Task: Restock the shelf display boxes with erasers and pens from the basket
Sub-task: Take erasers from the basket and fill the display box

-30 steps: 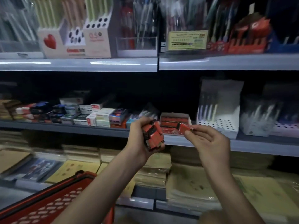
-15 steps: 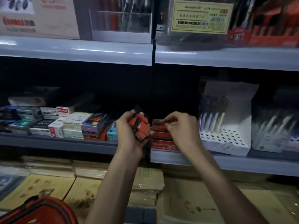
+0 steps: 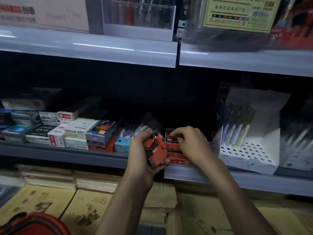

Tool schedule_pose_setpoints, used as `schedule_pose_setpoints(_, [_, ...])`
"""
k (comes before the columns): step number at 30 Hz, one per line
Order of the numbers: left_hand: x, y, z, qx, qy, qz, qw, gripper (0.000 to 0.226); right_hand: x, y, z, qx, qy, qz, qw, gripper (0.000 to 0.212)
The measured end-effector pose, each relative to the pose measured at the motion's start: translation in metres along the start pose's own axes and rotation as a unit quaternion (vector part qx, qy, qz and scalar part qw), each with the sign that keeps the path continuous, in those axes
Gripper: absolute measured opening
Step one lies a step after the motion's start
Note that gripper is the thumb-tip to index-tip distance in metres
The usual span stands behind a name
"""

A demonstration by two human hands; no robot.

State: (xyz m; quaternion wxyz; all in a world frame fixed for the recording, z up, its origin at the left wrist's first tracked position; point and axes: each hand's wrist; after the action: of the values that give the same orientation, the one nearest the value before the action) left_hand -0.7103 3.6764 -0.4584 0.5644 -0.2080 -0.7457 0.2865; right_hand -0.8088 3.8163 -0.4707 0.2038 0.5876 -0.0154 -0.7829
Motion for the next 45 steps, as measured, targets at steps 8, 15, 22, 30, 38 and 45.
schedule_pose_setpoints(8, [0.000,0.001,-0.010,-0.050,0.007,-0.023,0.998,0.030,-0.043,0.002,-0.052,0.005,-0.014,0.259,0.966,0.019])
schedule_pose_setpoints(15, [0.013,0.015,-0.016,-0.047,0.008,0.031,0.998,0.032,-0.054,0.021,-0.064,-0.003,0.014,0.283,0.959,0.018])
schedule_pose_setpoints(22, [0.013,0.022,-0.010,-0.028,-0.033,0.038,0.998,0.026,-0.051,0.021,-0.059,0.044,0.035,0.390,0.919,0.018])
schedule_pose_setpoints(30, [0.009,0.018,-0.004,-0.058,-0.030,-0.029,0.997,0.026,-0.042,0.021,-0.043,0.084,0.002,0.406,0.910,0.012])
schedule_pose_setpoints(38, [0.003,0.021,0.010,-0.027,-0.094,0.045,0.994,0.026,-0.016,-0.003,-0.009,0.185,-0.011,0.257,0.948,0.014])
schedule_pose_setpoints(45, [0.002,0.023,0.014,-0.019,-0.092,0.054,0.994,0.034,0.002,-0.009,0.003,0.183,-0.021,0.162,0.969,0.014])
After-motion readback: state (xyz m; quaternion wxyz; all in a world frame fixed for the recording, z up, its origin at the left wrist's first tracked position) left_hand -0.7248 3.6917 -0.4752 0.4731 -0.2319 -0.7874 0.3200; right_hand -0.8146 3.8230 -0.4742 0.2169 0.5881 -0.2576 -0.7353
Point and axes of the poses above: each hand's wrist, its own z-axis towards the middle knuckle, its own x-axis out of the palm, y = z × x, and after that the axes turned 11 degrees about -z, right-handed
